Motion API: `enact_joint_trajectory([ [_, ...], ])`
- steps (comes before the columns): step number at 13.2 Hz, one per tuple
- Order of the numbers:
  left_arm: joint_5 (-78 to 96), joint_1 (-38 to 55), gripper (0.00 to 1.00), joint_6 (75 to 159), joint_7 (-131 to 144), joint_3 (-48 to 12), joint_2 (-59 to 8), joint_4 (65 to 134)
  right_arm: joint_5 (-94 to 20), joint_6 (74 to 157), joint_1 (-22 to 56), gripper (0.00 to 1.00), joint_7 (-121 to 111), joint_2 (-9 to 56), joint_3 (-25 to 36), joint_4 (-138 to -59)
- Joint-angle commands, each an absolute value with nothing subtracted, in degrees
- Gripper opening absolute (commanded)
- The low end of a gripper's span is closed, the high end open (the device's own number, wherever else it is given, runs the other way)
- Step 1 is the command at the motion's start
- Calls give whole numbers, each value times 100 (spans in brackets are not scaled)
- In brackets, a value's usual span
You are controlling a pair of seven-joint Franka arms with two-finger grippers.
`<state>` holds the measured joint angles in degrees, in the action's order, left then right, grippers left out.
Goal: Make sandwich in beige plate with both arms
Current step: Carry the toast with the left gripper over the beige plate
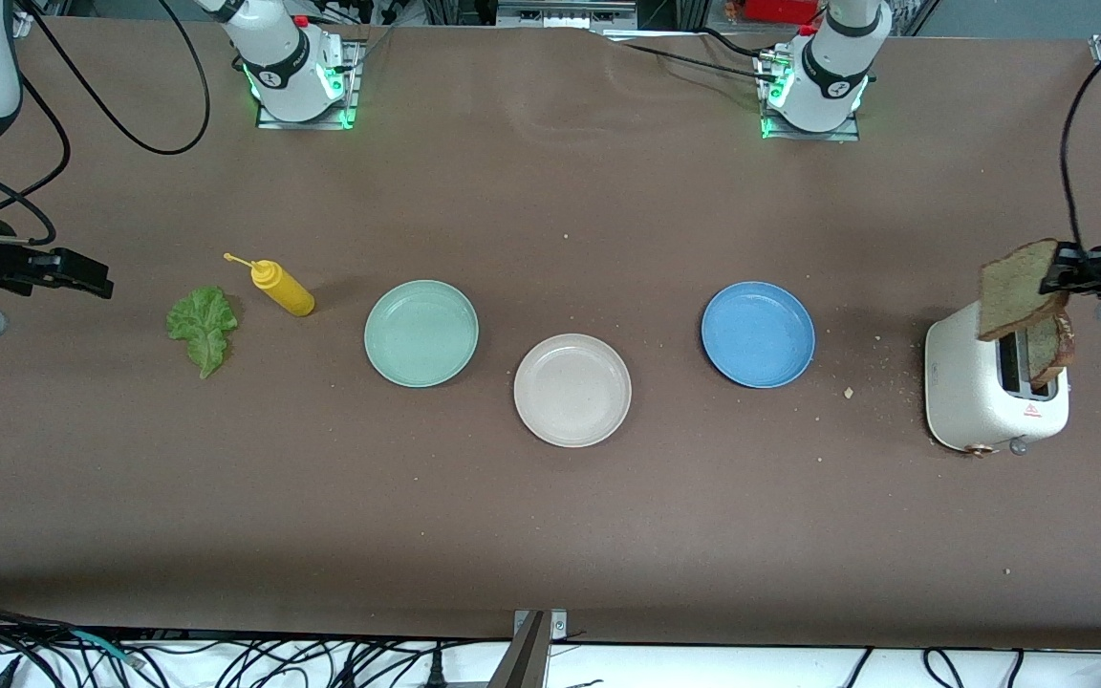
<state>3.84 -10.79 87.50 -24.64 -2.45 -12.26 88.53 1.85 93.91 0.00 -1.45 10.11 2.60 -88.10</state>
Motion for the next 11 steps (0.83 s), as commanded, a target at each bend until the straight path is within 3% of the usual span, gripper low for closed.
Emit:
enact_joint_trajectory([
  [1,1279,-740,0,8517,-1996,-211,-1449,8684,62,9422,-26,100,-105,958,264,-8868],
  [7,3653,377,0,8700,-1133,-211,-2600,8596,62,9413,-26,100,-105,949,264,-8868],
  [11,4962,1149,0,10296,-1178,-211,-3215,8604,62,9422,-26,100,-105,958,264,-8868],
])
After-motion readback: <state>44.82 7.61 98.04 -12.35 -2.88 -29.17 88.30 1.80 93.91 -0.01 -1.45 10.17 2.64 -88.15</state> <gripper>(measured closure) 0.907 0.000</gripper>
